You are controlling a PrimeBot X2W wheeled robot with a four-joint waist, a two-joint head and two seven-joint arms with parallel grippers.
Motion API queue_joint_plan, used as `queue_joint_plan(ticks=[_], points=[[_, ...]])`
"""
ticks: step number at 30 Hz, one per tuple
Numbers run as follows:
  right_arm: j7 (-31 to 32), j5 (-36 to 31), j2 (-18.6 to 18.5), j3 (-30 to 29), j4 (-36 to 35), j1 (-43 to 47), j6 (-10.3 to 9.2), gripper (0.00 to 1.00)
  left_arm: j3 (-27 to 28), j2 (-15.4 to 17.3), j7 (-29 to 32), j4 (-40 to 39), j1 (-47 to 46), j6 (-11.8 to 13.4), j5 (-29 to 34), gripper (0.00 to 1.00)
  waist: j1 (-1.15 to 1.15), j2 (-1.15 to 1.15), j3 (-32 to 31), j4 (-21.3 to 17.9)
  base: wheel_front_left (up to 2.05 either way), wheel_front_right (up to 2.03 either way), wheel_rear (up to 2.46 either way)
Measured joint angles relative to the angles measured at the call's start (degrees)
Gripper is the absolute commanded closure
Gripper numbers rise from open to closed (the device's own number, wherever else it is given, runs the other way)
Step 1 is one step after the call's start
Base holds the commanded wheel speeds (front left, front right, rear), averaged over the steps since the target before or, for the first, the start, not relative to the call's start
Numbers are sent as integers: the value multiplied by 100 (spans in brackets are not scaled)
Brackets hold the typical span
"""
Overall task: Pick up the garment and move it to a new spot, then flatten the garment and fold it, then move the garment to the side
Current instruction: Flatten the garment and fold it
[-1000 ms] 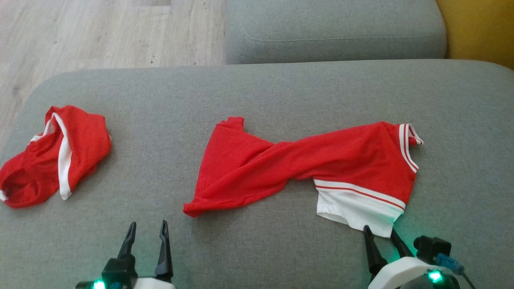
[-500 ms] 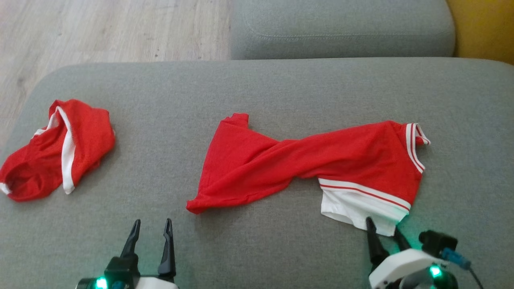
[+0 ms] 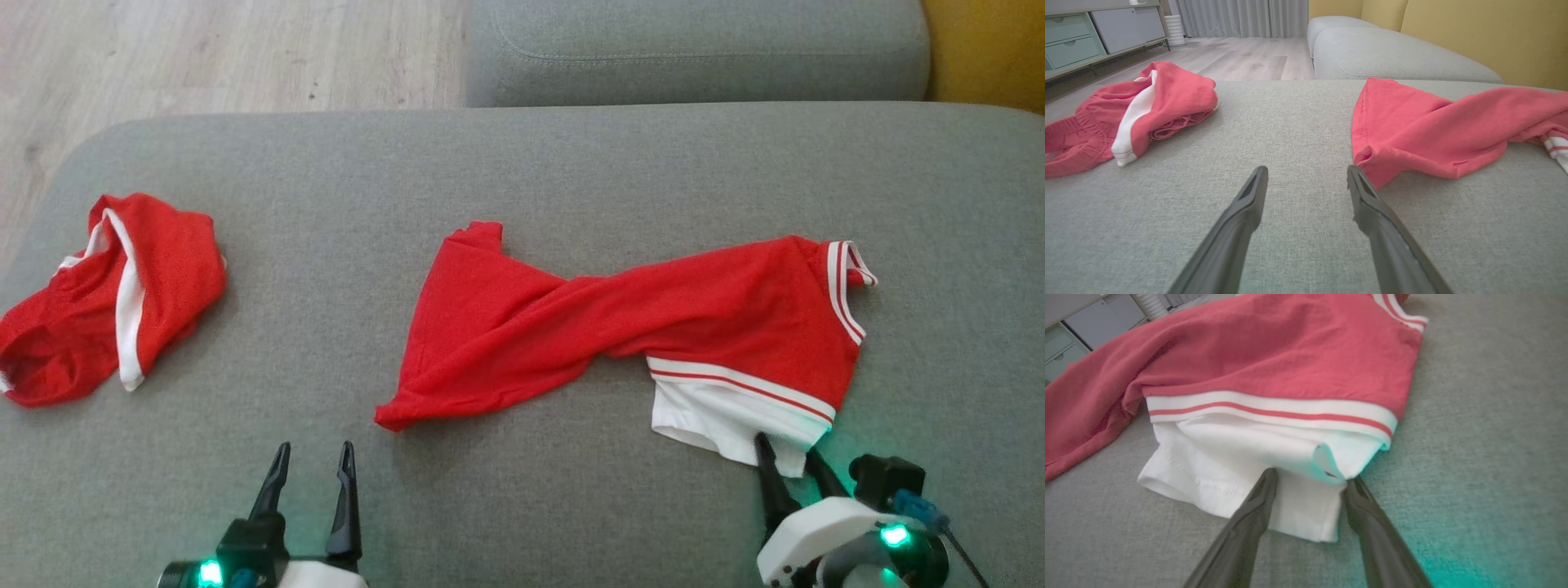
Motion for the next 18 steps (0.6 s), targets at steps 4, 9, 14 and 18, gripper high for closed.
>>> queue_joint_plan(ticks=[4, 9, 14, 18], points=[[-43, -14, -51, 186, 100, -4, 0, 100, -35, 0, 0, 4, -45, 0, 0, 0, 0, 0, 30, -19, 0, 0, 0], [-42, -135, -21, 49, 133, 3, 0, 100, -103, 0, 0, 7, -134, 0, -42, 0, 0, 0, 10, -39, 0, 0, 0], [-32, -345, 21, -337, -58, 167, 1, 100, -127, 1, 0, 25, -114, -48, -253, 0, 0, 0, -38, -134, 0, 0, 0], [11, -357, -22, -638, -401, 460, 1, 100, -165, 0, 0, 35, -113, -53, -458, 0, 0, 0, -51, -241, 0, 0, 0]])
